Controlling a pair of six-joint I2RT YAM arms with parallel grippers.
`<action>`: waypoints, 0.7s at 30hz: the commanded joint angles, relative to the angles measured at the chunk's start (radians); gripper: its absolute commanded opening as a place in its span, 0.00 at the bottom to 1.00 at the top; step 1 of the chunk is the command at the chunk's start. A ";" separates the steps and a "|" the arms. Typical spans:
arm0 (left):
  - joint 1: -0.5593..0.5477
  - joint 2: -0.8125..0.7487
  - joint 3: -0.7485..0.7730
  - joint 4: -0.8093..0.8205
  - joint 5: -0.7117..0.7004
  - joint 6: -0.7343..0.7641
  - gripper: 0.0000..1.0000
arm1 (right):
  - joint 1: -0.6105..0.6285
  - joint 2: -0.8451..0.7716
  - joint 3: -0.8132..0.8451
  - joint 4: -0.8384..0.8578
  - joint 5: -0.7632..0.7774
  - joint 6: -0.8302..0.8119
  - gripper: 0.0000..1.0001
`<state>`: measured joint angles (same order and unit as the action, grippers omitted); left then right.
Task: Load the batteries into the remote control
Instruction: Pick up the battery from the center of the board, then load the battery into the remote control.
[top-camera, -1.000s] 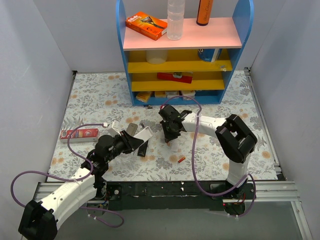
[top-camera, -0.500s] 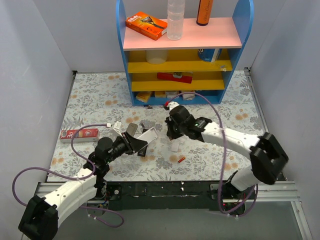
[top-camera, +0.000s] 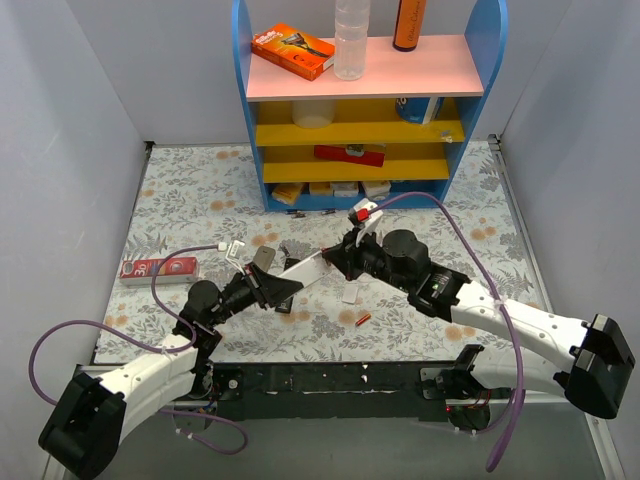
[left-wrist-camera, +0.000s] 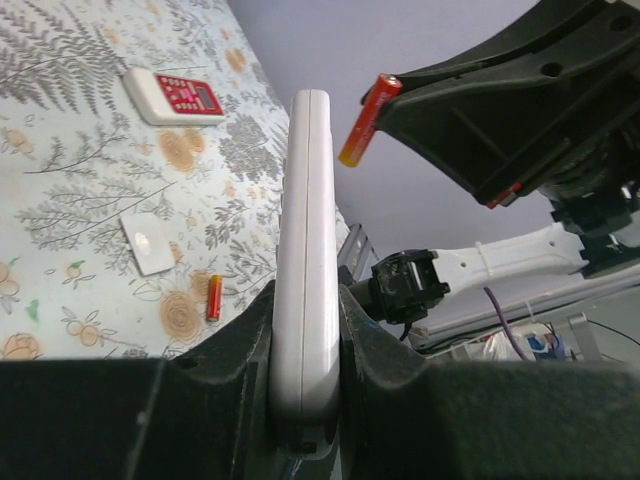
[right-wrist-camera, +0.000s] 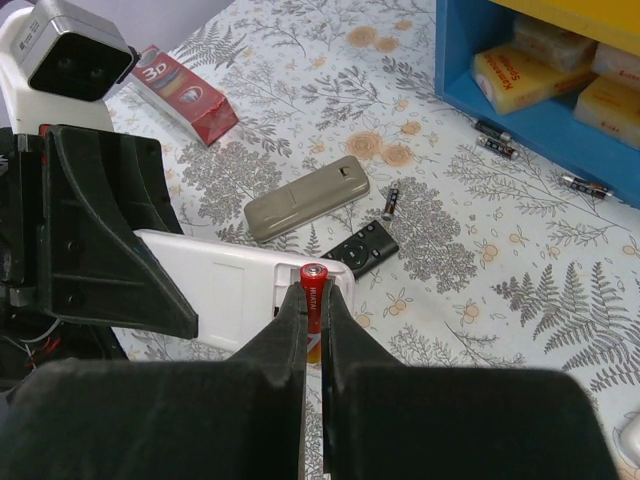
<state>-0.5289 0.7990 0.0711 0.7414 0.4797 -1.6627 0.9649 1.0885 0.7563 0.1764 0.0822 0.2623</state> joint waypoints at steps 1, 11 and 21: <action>0.004 0.000 -0.013 0.151 0.062 -0.028 0.00 | 0.020 -0.006 -0.011 0.141 -0.015 -0.034 0.01; 0.006 -0.009 -0.010 0.161 0.063 -0.048 0.00 | 0.037 0.013 0.000 0.140 -0.024 -0.046 0.01; 0.004 -0.007 -0.014 0.190 0.046 -0.075 0.00 | 0.047 0.021 -0.015 0.132 -0.029 -0.044 0.01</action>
<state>-0.5262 0.8032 0.0589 0.8696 0.5312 -1.7298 1.0031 1.1023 0.7433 0.2649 0.0639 0.2306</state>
